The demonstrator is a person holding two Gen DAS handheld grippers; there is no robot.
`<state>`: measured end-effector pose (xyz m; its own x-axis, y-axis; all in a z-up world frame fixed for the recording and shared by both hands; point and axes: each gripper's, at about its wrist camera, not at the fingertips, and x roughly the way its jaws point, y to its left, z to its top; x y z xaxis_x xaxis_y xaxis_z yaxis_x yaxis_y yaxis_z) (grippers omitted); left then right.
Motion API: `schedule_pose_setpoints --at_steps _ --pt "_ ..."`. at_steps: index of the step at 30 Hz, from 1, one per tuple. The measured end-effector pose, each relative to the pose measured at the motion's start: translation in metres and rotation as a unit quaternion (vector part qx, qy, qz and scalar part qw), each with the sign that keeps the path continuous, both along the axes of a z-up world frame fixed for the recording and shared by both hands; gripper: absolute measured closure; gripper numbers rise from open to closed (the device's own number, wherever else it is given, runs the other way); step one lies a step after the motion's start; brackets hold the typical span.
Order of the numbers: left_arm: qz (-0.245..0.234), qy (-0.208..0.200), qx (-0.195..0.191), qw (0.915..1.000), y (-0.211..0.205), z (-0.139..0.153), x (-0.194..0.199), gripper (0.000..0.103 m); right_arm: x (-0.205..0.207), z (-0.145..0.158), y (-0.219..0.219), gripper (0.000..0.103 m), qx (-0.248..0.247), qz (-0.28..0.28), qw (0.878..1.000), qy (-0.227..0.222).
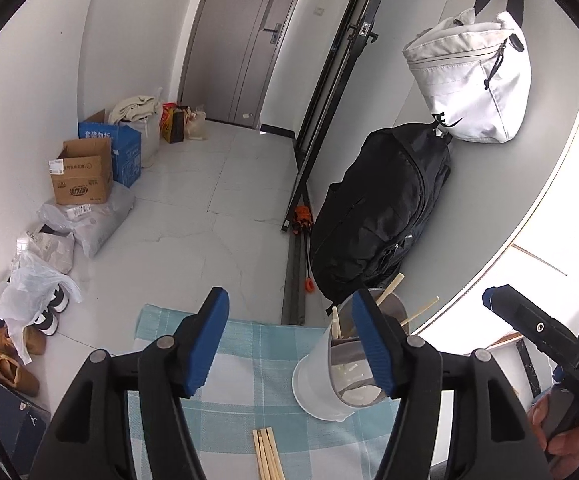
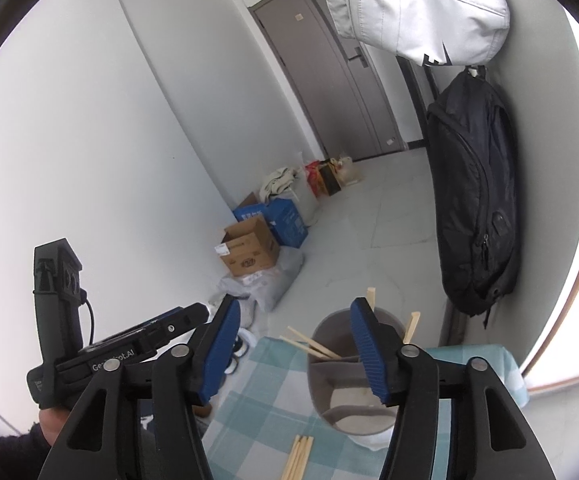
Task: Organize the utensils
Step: 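Move both open grippers back down toward the sticks on the table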
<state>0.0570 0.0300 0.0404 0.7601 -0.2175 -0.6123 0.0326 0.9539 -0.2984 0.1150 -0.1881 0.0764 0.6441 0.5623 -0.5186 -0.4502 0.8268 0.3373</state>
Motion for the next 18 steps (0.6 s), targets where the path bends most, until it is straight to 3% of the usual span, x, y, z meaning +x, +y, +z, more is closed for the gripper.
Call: schedule_pose_setpoints --at_steps 8,10,18 --pt "0.006 -0.005 0.026 0.9996 -0.005 -0.002 -0.019 0.041 -0.033 -0.007 0.004 0.030 -0.010 -0.002 1.000 -0.020" --pt "0.011 -0.008 0.032 0.9994 -0.006 -0.005 -0.025 0.032 -0.042 -0.014 0.004 0.025 -0.010 -0.003 1.000 -0.023" --pt "0.018 -0.014 0.048 0.9986 -0.006 -0.026 -0.046 0.030 -0.060 -0.051 0.003 0.019 -0.015 -0.016 1.000 -0.002"
